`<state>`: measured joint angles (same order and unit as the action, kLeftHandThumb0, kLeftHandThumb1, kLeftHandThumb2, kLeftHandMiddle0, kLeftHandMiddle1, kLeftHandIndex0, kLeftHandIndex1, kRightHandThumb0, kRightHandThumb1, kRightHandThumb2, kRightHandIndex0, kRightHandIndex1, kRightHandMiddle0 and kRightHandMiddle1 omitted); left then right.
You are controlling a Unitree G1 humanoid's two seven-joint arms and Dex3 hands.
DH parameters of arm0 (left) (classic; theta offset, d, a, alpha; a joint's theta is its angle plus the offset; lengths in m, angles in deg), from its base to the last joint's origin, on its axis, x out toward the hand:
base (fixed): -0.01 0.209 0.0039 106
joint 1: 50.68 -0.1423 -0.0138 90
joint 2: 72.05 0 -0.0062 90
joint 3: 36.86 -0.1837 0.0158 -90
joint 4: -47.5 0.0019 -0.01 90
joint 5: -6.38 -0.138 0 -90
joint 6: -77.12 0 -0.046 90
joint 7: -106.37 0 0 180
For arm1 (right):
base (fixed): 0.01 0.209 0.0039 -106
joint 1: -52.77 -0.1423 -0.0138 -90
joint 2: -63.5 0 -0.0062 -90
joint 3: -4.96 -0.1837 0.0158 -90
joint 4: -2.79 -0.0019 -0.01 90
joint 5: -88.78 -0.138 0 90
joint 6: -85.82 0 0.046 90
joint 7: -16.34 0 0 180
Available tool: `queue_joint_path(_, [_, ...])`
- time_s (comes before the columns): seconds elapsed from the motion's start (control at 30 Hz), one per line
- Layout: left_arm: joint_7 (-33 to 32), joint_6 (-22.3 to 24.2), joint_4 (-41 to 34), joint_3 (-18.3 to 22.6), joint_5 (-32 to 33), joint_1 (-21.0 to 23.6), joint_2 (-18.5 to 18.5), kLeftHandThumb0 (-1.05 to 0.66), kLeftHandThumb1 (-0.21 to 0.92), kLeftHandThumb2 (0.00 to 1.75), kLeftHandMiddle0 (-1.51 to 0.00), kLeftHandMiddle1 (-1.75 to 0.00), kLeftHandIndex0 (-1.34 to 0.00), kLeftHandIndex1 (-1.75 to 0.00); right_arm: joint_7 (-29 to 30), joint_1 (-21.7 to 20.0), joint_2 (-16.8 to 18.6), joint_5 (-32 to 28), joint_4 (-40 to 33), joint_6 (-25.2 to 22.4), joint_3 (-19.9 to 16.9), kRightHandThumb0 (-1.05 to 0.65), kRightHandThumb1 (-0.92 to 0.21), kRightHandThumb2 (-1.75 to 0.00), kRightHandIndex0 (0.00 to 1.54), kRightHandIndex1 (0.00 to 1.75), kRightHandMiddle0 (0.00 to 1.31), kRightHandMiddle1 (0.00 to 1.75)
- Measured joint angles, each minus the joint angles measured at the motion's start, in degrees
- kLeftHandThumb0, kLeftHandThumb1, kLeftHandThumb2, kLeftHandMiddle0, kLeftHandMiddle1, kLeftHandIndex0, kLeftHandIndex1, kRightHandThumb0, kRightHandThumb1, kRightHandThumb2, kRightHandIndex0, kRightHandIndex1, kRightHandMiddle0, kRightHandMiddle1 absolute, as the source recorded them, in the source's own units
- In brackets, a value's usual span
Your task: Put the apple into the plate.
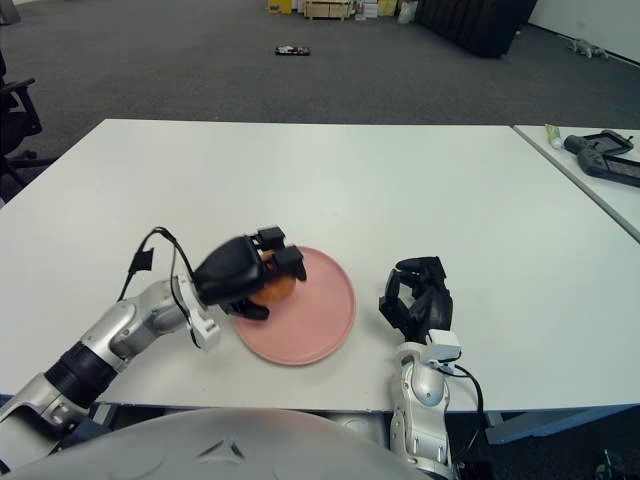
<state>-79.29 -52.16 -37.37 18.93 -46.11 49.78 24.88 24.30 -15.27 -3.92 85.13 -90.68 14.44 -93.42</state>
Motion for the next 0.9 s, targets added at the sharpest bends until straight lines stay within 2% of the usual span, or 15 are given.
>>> queue_joint_path(0.17, [-2.44, -2.44, 4.93, -2.76, -4.17, 4.13, -1.29, -0.48, 0.28, 1.35, -1.21, -1.75, -0.63, -1.75, 0.05, -0.01, -0.13, 0.01, -0.01, -0.03, -0.07, -0.38, -0.68, -0.86, 0.77, 1.75, 0.34, 1.75])
queue_joint_path(0.43, [-3.56, -3.50, 11.12, -5.08, -4.34, 8.39, -2.87, -0.48, 0.27, 1.37, -1.22, -1.75, -0.64, -1.75, -0.13, 0.04, -0.13, -0.08, -0.01, 0.07, 0.01, -0.38, -0.68, -0.86, 0.77, 1.75, 0.34, 1.75])
queue_joint_path(0.77, [-2.08, -2.10, 13.66, -5.28, 0.33, 8.76, -3.95, -0.47, 0.30, 1.34, -1.19, -1.75, -0.62, -1.75, -0.09, 0.06, -0.09, -0.08, -0.09, 0.08, 0.08, -0.38, -0.68, -0.86, 0.77, 1.75, 0.34, 1.75])
queue_joint_path(0.9, [-2.92, -2.07, 14.24, -5.29, 0.65, 8.64, -4.14, -0.46, 0.34, 1.28, -1.12, -1.75, -0.58, -1.75, -0.09, 0.09, -0.06, -0.09, -0.28, 0.05, 0.10, -0.38, -0.68, -0.86, 0.77, 1.75, 0.34, 1.75])
